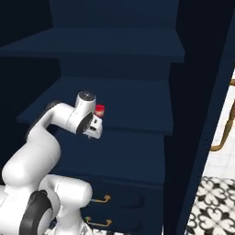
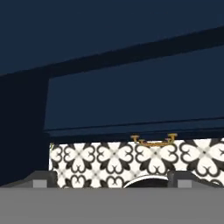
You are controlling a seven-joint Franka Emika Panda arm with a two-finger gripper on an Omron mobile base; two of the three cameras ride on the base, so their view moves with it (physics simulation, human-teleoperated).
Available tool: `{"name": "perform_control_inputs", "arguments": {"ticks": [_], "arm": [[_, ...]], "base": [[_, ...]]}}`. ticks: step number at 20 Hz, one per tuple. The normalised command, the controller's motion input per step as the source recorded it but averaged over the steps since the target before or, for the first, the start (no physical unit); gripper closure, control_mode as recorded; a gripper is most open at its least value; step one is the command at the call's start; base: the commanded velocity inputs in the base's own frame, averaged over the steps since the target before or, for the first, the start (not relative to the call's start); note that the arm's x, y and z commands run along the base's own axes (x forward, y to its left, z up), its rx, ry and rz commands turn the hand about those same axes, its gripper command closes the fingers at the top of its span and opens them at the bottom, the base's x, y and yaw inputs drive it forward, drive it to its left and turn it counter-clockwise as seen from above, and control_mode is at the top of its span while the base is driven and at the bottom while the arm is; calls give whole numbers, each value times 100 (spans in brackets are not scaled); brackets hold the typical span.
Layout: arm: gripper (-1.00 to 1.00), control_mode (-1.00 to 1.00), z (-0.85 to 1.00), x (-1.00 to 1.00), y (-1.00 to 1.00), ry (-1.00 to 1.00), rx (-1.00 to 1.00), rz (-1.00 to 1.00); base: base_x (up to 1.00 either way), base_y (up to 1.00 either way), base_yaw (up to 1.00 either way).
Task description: From the different types of pastries on the counter, select a croissant and place it on the cutting board. Then retrieve a jar of jam from the cabinet and place it alongside the croissant on the cutting board.
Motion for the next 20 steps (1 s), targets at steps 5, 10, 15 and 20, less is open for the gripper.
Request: {"name": "perform_control_inputs", "arguments": {"ticks": [5,10,15,20], "arm": [[-100,-100,0,0,0,-8,1,0],[-100,-100,0,-8,5,-53,9,0],[-100,-100,5,0,0,-27,2,-8],[-100,-100,6,20,-8,0,0,-21]], "base": [[42,10,-4],[0,0,0],[0,0,0],[0,0,0]]}}
